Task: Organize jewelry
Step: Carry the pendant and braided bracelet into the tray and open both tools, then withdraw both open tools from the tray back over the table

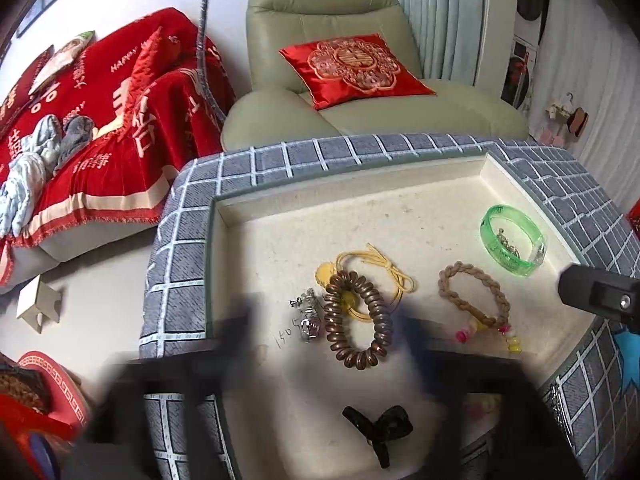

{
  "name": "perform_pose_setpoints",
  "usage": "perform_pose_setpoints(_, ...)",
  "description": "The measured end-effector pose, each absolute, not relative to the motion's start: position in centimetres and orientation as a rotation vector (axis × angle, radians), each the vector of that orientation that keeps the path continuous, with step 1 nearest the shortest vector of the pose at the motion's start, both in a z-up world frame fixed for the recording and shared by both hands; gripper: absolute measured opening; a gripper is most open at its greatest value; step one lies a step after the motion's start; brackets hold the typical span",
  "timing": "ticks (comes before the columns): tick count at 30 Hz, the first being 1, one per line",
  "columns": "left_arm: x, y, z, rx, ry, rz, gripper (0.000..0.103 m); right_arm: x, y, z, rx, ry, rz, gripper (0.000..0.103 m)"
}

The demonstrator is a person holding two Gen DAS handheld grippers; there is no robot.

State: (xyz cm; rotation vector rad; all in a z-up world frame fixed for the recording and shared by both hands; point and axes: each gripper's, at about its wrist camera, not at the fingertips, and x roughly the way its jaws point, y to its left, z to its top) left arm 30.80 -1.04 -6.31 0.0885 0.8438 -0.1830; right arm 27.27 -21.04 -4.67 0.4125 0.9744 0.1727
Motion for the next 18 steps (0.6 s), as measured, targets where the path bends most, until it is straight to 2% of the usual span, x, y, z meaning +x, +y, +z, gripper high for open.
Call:
perform_pose_setpoints(8,29.5,-1.0,-4.1,0.082,0.787,-0.182,0.103,25.3,-23.0,-4.2,0.432,0.973,0.134,0.075)
perform_pose_setpoints(13,27.4,-0.8,-2.5,0.094,0.739,-0.184,0.103,24.0,-23.5,-3.7,0.427,0.965,0.130,0.088)
perform_pose_setpoints(15,26.3,-0.6,-2.0,0.090,0.735,-0.196,0.103,23.1,-23.7,-3.5,0.428,0.953,0.126,0.103)
perform_pose_setpoints(18,24.7,-0.3,-1.5,0.090,0.746,-0.205,0.103,21.7,-24.1,-3.2,0.432,0.943,0.126,0.103)
